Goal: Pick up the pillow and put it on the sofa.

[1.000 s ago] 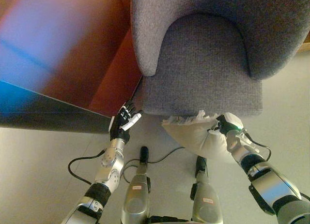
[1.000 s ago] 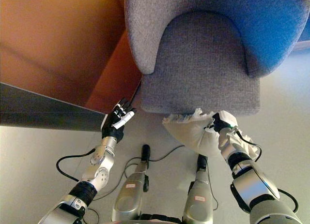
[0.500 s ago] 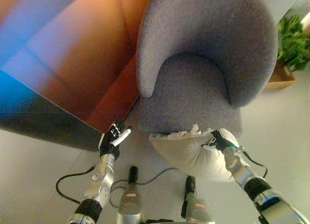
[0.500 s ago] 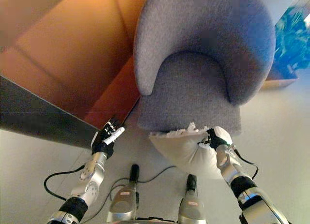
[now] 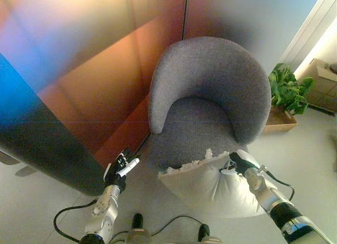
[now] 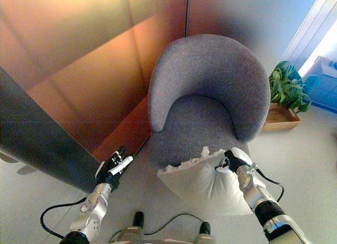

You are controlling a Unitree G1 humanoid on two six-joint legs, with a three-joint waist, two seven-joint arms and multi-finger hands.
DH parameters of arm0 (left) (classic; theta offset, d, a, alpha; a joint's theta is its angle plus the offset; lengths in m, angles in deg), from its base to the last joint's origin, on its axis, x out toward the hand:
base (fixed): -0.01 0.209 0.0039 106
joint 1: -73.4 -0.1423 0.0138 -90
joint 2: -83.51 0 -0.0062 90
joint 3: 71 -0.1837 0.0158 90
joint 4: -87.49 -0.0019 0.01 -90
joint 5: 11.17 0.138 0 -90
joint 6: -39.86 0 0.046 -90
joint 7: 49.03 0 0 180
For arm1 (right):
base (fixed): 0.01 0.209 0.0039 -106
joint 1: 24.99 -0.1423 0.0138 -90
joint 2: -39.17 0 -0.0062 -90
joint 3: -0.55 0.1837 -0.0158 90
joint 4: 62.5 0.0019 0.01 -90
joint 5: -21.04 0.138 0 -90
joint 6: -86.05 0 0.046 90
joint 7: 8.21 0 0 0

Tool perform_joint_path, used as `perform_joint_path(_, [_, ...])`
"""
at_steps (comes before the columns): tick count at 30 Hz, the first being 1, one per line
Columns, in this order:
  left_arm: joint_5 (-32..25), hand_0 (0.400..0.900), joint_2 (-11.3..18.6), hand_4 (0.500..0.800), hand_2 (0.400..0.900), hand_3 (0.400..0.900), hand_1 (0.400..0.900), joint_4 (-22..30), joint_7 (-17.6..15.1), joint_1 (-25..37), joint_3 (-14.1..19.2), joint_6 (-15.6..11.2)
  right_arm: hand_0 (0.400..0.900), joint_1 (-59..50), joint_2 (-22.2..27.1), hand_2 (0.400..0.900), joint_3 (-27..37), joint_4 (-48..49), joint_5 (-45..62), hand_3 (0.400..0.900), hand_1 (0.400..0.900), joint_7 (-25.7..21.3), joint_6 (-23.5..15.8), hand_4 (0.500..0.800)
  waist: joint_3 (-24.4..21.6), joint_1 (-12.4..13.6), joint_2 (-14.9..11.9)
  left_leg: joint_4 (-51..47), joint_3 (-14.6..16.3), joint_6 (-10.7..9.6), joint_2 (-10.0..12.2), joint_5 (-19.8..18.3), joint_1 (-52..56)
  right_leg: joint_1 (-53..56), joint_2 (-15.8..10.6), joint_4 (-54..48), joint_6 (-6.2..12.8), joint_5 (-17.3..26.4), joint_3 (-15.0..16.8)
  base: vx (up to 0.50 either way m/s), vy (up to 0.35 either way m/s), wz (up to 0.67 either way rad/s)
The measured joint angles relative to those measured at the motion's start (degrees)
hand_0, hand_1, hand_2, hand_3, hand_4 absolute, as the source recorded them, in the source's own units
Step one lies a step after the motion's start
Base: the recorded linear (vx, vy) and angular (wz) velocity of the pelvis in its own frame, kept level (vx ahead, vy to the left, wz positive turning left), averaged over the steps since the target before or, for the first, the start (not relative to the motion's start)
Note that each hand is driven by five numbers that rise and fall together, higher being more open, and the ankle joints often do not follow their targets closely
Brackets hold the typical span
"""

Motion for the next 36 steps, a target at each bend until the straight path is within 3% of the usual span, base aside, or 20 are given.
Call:
perform_joint_path(15, [-0.1,0.900,0.0,0.800,0.900,0.900,0.900,-0.8,0.7,0.1,0.4,2.3,0.400,-11.3,7.8,0.400,-0.4,0.5,2.6,0.400,0.400,8.2,2.9,0.500,-1.0,0.1,0.0,0.0,0.0,0.0,0.2,0.0,0.6,0.4,0.1,0.0,-0.08,0.0,0.2,-0.01,0.003,-0.02])
perform_joint_path(26, [-0.6,0.900,0.7,0.800,0.900,0.900,0.900,-2.1,2.9,0.0,0.3,2.9,0.400,-27.6,16.0,0.400,-3.0,-11.7,5.7,0.400,0.400,12.3,2.3,0.500,-2.7,1.7,-0.3,0.0,-0.1,-0.1,0.3,-0.1,0.3,0.5,0.1,0.0,-0.15,-0.2,-0.3,0.06,-0.004,0.07])
perform_joint_path(36, [-1.1,0.900,3.3,0.800,0.900,0.900,0.900,-2.0,4.2,-2.0,0.2,3.0,0.400,-33.6,17.1,0.400,-7.4,-18.4,6.9,0.400,0.400,14.9,2.2,0.500,-3.6,3.8,-0.4,0.2,-1.8,-0.1,0.2,-0.1,-0.6,0.8,0.2,-0.1,-0.05,-0.6,-2.1,0.11,-0.017,0.11])
